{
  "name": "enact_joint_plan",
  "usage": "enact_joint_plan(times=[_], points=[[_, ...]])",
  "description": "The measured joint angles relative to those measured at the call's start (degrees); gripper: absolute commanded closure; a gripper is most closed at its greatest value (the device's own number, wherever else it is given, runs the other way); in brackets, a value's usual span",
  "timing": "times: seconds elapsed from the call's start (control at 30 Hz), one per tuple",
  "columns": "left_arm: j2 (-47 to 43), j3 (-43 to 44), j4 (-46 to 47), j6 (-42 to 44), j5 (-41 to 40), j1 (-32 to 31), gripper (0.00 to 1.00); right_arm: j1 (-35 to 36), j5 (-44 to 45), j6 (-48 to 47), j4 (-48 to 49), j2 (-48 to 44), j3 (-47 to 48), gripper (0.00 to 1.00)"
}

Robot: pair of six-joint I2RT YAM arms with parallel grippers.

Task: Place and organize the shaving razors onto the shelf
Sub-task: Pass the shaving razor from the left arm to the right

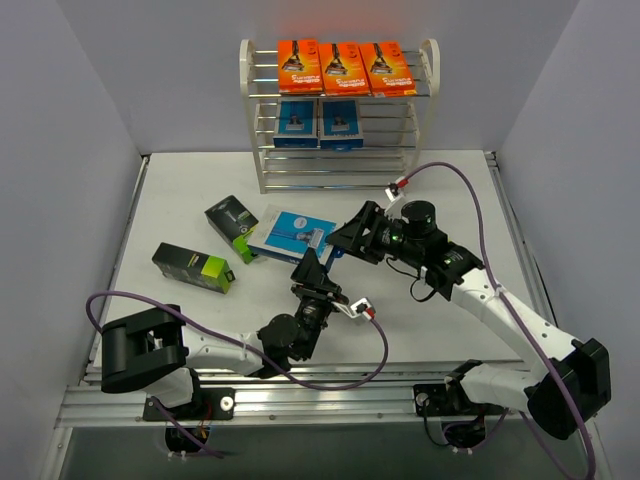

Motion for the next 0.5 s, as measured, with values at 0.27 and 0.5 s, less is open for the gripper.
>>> enact_joint_plan(times=[0.27,0.5], points=[[0.0,0.02,0.66,-0.02,-0.74,-0.42,0.98,0.48,-0.85,2.38,3.87,0.11,-1.09,0.54],[0.0,0.11,0.83,0.0,-1.68,-0.63,0.98,0.48,-1.01,4.72,6.95,0.11,-2.95,0.68]])
